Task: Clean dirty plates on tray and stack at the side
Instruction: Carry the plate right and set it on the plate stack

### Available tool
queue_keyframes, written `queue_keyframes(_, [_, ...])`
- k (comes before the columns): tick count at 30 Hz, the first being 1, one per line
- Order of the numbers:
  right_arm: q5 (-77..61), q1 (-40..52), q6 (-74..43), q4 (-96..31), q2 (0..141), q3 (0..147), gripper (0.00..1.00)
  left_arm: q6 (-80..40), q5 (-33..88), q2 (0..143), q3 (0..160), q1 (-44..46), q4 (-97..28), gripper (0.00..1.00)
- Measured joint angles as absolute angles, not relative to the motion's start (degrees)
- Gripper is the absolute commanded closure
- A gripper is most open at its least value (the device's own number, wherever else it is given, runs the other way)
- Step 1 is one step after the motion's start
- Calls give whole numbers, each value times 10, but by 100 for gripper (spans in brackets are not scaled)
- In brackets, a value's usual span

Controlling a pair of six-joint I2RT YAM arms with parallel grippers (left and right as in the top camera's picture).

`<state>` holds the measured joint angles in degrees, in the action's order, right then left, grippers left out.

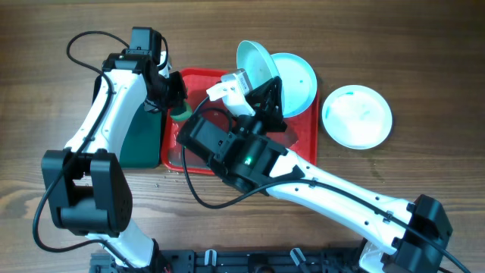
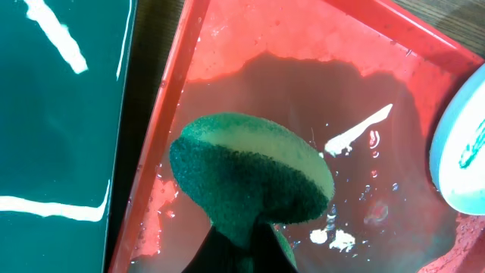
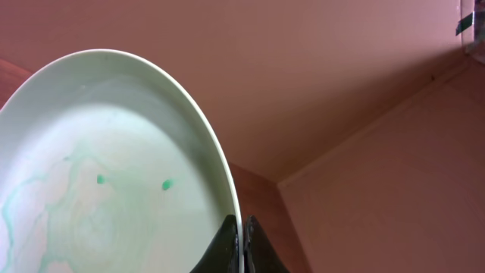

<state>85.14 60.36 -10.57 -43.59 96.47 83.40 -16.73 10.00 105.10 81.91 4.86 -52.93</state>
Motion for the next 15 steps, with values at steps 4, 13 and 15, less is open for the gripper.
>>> queue_keyframes(4, [851,604,-106,-436,965,834,95,-167,100,1051,819,49,-529,96])
queue_keyframes(13, [766,603,-110,-451,964,834,96,-167,100,1051,819,49,-529,96])
queue_keyframes(15, [673,599,-140,-486,964,834,96,-167,100,1051,819,49,-529,96])
